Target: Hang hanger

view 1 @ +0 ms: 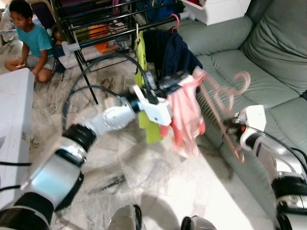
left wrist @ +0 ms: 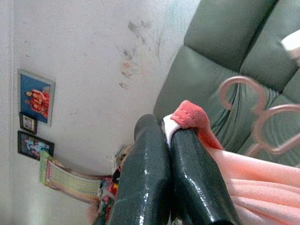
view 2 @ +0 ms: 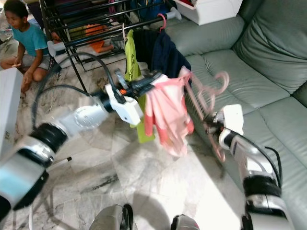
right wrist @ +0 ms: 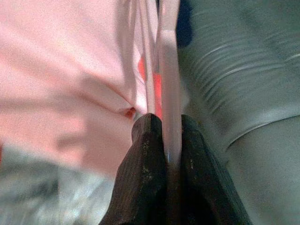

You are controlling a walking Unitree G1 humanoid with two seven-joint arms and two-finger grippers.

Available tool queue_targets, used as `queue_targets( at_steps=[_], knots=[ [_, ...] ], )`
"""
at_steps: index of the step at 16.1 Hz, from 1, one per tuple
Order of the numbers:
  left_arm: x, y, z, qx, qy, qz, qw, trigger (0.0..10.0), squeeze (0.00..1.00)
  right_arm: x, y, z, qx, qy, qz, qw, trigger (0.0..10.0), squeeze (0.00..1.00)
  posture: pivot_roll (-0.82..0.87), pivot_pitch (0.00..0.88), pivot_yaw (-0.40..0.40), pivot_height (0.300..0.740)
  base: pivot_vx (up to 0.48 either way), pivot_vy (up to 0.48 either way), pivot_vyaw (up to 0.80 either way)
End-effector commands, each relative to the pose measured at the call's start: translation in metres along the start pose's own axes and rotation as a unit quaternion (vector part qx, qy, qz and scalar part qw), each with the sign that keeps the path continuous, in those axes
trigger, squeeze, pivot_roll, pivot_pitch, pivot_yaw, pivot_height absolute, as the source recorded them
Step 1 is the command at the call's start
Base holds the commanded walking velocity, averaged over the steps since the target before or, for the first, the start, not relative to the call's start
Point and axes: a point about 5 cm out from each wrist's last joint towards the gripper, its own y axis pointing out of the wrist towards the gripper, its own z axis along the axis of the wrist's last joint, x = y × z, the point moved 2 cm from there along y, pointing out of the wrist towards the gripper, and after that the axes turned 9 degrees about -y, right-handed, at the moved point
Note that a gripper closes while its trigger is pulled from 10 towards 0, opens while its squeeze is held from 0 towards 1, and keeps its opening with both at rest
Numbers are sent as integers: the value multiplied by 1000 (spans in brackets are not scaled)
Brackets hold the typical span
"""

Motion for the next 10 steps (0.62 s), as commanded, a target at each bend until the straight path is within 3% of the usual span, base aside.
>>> queue_targets(
  at_steps=[1,3,4,6,8,10],
  knots=[
    [3,5,9,11,-24,21,999,10000,0,4,6,23,51,52,-40,997,10000,0,-62,95,74,740,0,0,0],
    [18,8,15,8,-60,20,998,10000,0,2,11,45,101,113,-59,987,10000,0,-65,96,69,740,0,0,0],
    [46,15,26,6,-112,4,994,10000,0,-4,16,80,170,222,-63,958,10000,0,-67,97,63,740,0,0,0],
    [66,15,33,-3,-139,-16,990,10000,0,-12,17,107,220,313,-42,923,10000,0,-68,98,55,740,0,0,0],
    [82,8,34,-16,-154,-40,987,10000,0,-22,9,137,277,373,14,886,10000,0,-69,95,53,740,0,0,0],
    [91,1,29,-41,-169,-56,983,10000,0,-33,1,153,303,380,72,871,10000,0,-73,94,54,740,0,0,0]
  ],
)
